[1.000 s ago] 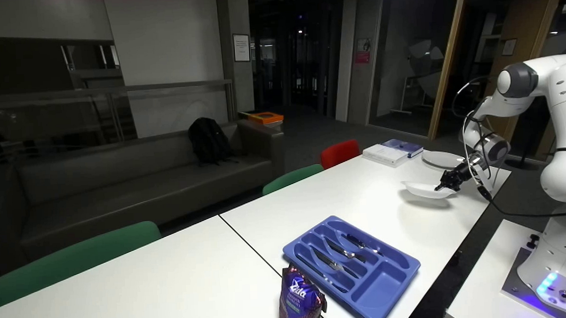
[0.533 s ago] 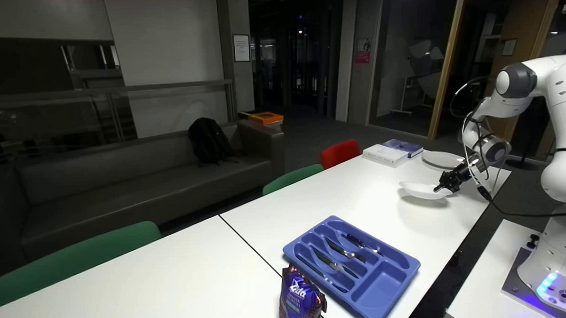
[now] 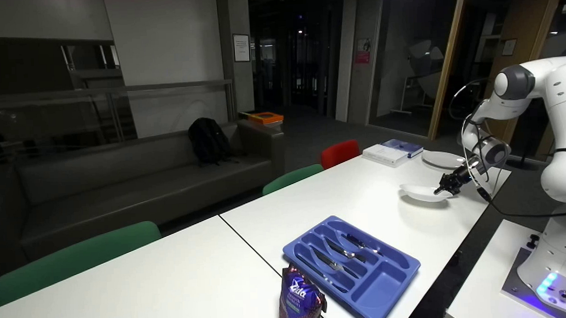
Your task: Move the plate
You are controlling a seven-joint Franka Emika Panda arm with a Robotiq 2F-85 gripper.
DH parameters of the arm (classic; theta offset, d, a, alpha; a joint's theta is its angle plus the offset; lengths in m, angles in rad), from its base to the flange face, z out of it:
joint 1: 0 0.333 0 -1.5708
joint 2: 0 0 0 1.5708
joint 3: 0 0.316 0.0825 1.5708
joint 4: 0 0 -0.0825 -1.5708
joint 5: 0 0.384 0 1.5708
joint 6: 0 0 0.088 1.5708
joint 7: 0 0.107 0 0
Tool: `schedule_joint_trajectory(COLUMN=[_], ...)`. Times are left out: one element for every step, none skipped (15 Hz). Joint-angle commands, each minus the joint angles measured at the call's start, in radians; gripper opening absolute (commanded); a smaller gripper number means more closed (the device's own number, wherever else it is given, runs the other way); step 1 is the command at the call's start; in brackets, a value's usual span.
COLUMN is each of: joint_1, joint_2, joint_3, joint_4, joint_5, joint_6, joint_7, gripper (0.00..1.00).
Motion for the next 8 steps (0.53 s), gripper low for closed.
schedule_joint_trajectory(joint_1=[0.009, 0.011, 0.014, 0.016, 0.018, 0.020, 0.022, 0.023], joint_2=[-0.027, -0.035, -0.044, -0.053, -0.060, -0.066, -0.072, -0.079], joint_3=[-0.008, -0.010, -0.013, -0.015, -0.017, -0.017, -0.017, -0.016], joint_4=[-0.027, -0.036, -0.042, -0.048, -0.050, -0.051, -0.052, -0.054], joint_5=[0.009, 0.010, 0.011, 0.010, 0.007, 0.005, 0.002, 0.000], joint_6=[0.039, 0.060, 0.079, 0.089, 0.104, 0.117, 0.128, 0.139], joint_7=[0.013, 0.015, 0.019, 0.021, 0.025, 0.026, 0.026, 0.026], gripper=[0.03, 0.03, 0.03, 0.03, 0.03, 0.03, 0.03, 0.03])
